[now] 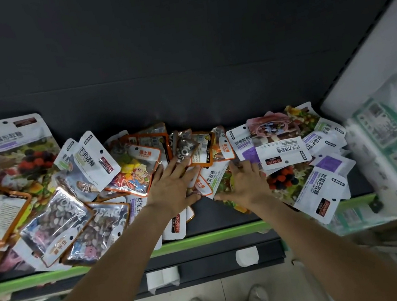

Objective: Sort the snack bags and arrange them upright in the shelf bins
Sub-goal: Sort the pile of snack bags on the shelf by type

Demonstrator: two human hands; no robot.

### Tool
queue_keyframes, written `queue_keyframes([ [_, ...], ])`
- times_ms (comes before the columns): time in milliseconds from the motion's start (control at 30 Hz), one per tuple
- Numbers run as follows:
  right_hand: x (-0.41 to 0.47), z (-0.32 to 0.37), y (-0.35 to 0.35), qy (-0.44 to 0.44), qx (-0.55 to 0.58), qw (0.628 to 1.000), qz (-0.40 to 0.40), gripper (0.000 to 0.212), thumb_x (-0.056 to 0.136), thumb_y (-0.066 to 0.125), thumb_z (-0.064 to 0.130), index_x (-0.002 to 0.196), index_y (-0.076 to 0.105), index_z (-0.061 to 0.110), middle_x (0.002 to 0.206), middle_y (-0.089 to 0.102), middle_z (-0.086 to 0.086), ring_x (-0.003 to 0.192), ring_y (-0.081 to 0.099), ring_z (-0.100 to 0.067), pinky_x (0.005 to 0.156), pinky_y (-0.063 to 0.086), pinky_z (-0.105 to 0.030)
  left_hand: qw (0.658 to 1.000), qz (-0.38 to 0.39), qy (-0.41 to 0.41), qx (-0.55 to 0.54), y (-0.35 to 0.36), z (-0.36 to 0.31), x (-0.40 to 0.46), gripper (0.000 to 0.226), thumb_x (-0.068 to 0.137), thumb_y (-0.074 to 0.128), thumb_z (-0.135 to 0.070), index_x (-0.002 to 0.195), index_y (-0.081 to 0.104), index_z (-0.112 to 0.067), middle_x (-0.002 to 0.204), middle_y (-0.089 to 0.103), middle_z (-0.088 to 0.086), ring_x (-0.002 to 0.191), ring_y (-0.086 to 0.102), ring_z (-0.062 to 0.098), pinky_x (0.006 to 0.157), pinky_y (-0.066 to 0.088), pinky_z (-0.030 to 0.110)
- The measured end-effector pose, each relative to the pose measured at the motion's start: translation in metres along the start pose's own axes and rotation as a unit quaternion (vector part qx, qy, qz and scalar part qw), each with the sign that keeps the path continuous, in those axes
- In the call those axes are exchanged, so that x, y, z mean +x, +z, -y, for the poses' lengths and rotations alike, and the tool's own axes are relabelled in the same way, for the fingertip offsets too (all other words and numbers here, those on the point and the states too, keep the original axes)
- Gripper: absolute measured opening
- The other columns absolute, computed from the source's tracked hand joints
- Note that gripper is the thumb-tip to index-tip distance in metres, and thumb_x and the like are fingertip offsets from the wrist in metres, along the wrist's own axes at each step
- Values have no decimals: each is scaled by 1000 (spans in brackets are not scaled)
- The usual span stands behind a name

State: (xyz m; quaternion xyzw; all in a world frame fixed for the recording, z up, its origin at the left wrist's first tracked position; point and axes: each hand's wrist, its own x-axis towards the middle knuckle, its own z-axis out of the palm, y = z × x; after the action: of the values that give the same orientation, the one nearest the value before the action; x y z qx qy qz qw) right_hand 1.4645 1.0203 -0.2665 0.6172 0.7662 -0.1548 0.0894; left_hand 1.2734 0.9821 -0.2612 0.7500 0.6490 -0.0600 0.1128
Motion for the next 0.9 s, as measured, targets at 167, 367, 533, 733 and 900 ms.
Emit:
queue_keyframes([
  [167, 2, 5, -14, 14, 12, 999, -41, 83, 69, 75, 53, 134, 36, 19, 121, 50, -12, 115, 48, -31, 96, 42, -41, 1000, -2, -6, 1, -2, -3, 0, 79, 87, 48, -60, 150, 8, -34, 159, 2, -8, 146, -3, 19, 118, 1, 43],
  [367, -5, -24, -41, 18, 12, 993, -113, 56, 86, 67, 26, 136, 43, 32, 109, 63, -6, 101, 62, -25, 77, 49, -34, 998, -33, -28, 35, -23, -20, 12, 70, 84, 48, -65, 143, 33, -28, 145, 34, 2, 133, 31, 26, 111, 22, 42],
  [533, -2, -65, -59, 108, 41, 978, -174, 65, 91, 60, 21, 146, 26, 32, 129, 40, -14, 108, 55, -31, 82, 49, -41, 995, -96, -32, 4, -32, -38, 46, 63, 92, 50, -46, 147, 28, -23, 151, 28, 5, 142, 20, 25, 116, 16, 42],
  [733, 14, -77, -56, 83, -100, 985, -118, 77, 86, 55, 3, 149, 18, 28, 151, 14, -15, 139, 20, -33, 110, 32, -44, 999, -14, -32, 42, -21, -28, 66, 75, 91, 51, -49, 151, 13, -26, 160, 5, 1, 147, -7, 25, 118, -7, 48],
  [900, 26, -81, -37, 41, -66, 997, -19, 69, 98, 29, 49, 151, 6, 12, 159, -1, -10, 146, 3, -27, 118, 11, -43, 999, -8, -18, 39, -24, -23, 64, 66, 92, 52, -40, 150, 23, -26, 159, 11, 0, 147, -1, 24, 119, -4, 42],
])
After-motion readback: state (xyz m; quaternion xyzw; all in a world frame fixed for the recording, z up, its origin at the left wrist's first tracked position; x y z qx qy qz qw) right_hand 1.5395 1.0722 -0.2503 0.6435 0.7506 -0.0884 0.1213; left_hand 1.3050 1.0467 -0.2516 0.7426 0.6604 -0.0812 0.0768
